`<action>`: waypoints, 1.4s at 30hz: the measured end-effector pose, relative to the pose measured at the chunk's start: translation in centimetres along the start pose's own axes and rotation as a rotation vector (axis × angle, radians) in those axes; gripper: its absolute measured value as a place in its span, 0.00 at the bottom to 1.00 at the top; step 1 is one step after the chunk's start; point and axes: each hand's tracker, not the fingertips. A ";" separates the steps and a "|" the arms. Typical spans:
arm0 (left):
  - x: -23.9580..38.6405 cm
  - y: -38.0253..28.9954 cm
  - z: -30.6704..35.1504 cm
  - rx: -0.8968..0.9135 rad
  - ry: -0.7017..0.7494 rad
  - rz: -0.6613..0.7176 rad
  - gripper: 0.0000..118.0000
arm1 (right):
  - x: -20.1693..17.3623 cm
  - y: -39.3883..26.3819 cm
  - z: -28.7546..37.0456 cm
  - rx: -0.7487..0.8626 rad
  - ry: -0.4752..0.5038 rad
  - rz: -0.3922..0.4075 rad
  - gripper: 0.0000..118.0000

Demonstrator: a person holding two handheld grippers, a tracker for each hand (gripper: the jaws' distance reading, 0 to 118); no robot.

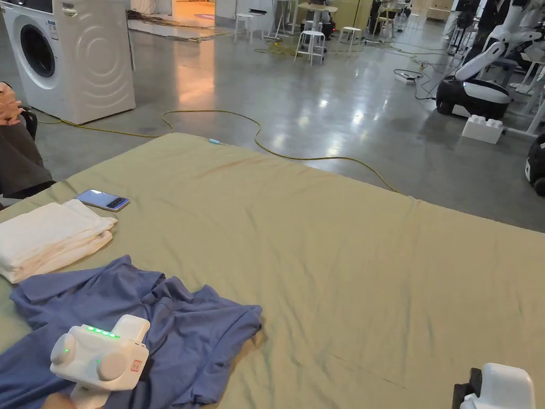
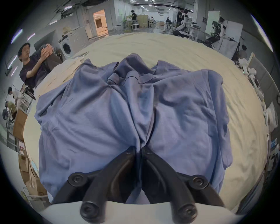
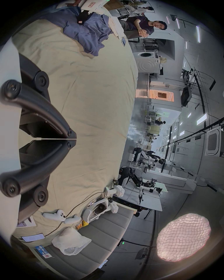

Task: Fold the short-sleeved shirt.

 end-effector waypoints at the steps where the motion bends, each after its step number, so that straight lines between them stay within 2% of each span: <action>1: 0.1 -0.1 -0.2 -0.001 -0.030 0.011 0.07 | -0.1 0.0 0.0 0.000 0.000 0.003 0.01; 4: -0.3 -0.1 0.1 0.010 -0.035 0.012 0.05 | -0.1 -0.2 -0.1 -0.008 0.005 0.008 0.01; 10: -2.0 0.5 3.7 0.180 -0.101 0.169 0.05 | 0.3 -0.3 0.0 -0.005 0.006 0.001 0.01; 13: -2.7 1.6 5.5 0.247 -0.074 0.189 0.04 | 0.5 -0.2 0.1 0.007 0.004 -0.007 0.01; 21: -1.2 6.0 13.3 0.462 -0.154 0.180 0.04 | 1.8 0.4 1.5 0.099 -0.021 -0.063 0.01; 27: 5.5 10.8 21.4 0.620 -0.259 0.047 0.04 | 3.2 1.2 3.5 0.190 -0.047 -0.100 0.01; 33: 13.7 14.1 27.4 0.744 -0.440 -0.051 0.04 | 5.4 1.6 5.4 0.226 -0.070 -0.132 0.01; 39: 22.6 15.0 28.4 0.762 -0.624 -0.167 0.04 | 8.4 1.1 7.2 0.251 -0.122 -0.157 0.01; 42: 27.9 14.3 26.7 0.692 -0.660 -0.215 0.04 | 10.0 0.4 7.9 0.252 -0.153 -0.178 0.01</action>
